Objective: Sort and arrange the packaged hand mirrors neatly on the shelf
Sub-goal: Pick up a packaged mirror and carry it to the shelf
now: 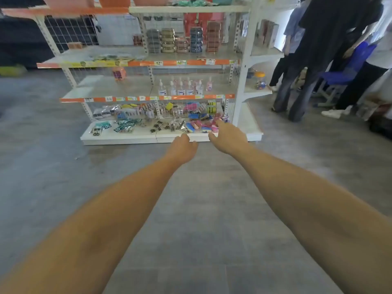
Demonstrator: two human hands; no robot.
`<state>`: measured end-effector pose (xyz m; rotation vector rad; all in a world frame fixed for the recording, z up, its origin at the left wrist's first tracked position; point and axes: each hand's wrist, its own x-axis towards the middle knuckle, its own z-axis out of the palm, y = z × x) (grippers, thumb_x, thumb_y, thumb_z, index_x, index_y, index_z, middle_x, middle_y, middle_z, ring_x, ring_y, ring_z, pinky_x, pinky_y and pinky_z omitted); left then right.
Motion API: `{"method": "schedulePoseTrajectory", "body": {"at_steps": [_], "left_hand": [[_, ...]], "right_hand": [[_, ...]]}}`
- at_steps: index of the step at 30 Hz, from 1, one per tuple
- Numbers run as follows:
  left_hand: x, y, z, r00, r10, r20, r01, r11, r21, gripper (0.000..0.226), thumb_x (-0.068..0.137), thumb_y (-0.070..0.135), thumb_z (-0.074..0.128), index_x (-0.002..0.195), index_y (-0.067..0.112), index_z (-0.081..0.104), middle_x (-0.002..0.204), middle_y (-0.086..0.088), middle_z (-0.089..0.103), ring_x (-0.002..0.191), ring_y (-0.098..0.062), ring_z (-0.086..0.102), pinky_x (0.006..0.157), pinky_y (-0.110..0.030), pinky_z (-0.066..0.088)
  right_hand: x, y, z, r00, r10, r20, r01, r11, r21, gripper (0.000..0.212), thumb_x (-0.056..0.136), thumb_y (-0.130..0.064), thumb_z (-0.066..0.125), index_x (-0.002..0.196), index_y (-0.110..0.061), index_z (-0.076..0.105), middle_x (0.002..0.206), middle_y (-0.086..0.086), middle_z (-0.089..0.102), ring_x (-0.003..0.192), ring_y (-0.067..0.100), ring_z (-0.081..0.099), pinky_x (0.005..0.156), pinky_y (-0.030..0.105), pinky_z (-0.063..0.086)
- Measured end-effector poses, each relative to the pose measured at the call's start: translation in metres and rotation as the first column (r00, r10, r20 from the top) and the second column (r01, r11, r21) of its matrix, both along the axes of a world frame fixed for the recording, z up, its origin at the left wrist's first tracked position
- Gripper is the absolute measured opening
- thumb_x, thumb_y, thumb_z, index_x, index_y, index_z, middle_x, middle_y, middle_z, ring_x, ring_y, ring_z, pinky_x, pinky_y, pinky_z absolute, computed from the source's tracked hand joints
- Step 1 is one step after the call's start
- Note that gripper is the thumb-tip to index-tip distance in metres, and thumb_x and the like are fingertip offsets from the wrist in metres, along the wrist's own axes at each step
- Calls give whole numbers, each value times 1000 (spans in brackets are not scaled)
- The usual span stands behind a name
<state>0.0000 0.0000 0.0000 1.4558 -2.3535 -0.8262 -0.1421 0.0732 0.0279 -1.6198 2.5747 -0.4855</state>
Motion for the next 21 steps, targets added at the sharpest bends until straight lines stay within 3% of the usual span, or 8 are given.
{"method": "schedulePoseTrajectory", "body": {"at_steps": [4,11,16,21], "left_hand": [[-6,-26,-4,999,44,-32,-42,998,35,36,94,31,46,119,6,49,120,-13,53,101,-30,54,81,-37,45],[-19,-103,-35,1000,-11,4,11,1000,12,45,95,36,48,129,7,46,131,-15,47,113,-32,52,94,-43,45],[-26,-179,-37,1000,28,-5,-28,1000,9,46,95,40,47,129,9,46,131,-12,48,114,-31,52,95,-45,45],[-41,-254,-35,997,-69,-29,68,997,-19,49,94,41,49,134,13,44,135,-9,46,117,-28,50,98,-43,42]], "right_hand": [[-7,-20,-9,998,-51,23,50,998,45,53,95,-43,47,141,-17,38,129,12,56,115,34,55,81,40,45],[-7,-96,-37,978,-129,165,122,991,51,52,93,-44,50,138,-19,43,135,6,55,119,30,54,94,43,47],[-15,-169,-37,971,-150,185,152,988,3,50,94,-44,50,137,-19,45,136,4,54,120,28,53,93,42,47],[-30,-243,-32,954,-199,223,224,970,-97,50,94,-43,51,138,-20,46,135,3,54,120,27,53,95,41,46]]}}
